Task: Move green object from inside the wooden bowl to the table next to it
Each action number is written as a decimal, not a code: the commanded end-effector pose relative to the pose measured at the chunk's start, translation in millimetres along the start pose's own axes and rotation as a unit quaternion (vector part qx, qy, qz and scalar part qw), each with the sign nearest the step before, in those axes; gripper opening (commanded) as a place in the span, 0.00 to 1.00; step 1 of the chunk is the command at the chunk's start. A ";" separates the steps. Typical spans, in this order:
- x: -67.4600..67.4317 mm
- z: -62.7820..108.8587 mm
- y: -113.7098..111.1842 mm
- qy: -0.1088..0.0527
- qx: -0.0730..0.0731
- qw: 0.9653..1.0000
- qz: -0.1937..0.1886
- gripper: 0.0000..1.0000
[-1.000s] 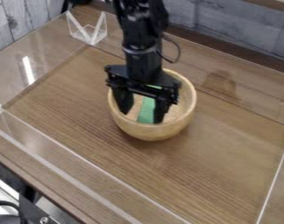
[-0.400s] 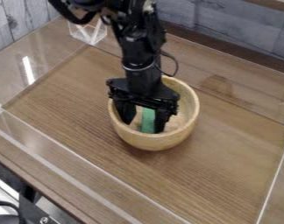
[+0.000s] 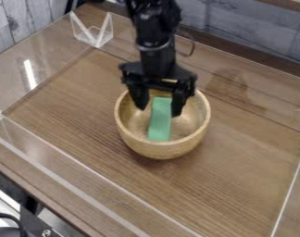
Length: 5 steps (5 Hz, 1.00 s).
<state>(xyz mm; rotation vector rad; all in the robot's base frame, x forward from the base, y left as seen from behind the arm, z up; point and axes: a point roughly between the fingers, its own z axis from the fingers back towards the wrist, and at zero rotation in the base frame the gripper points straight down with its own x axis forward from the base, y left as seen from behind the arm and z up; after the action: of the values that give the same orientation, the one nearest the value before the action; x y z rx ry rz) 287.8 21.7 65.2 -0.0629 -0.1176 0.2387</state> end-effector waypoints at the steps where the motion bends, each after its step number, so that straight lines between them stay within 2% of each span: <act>1: 14.1 8.3 13.4 -0.030 0.000 1.000 0.005 1.00; 2: 15.7 4.4 28.4 -0.035 0.002 0.999 0.013 1.00; 4: 4.4 -1.5 18.4 -0.036 0.007 0.999 0.015 1.00; 5: 7.1 -1.9 20.3 -0.041 0.002 0.999 0.011 1.00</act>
<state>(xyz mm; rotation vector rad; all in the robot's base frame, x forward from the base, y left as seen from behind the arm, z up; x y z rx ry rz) 283.6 39.7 48.3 -0.0541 -0.1438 0.2672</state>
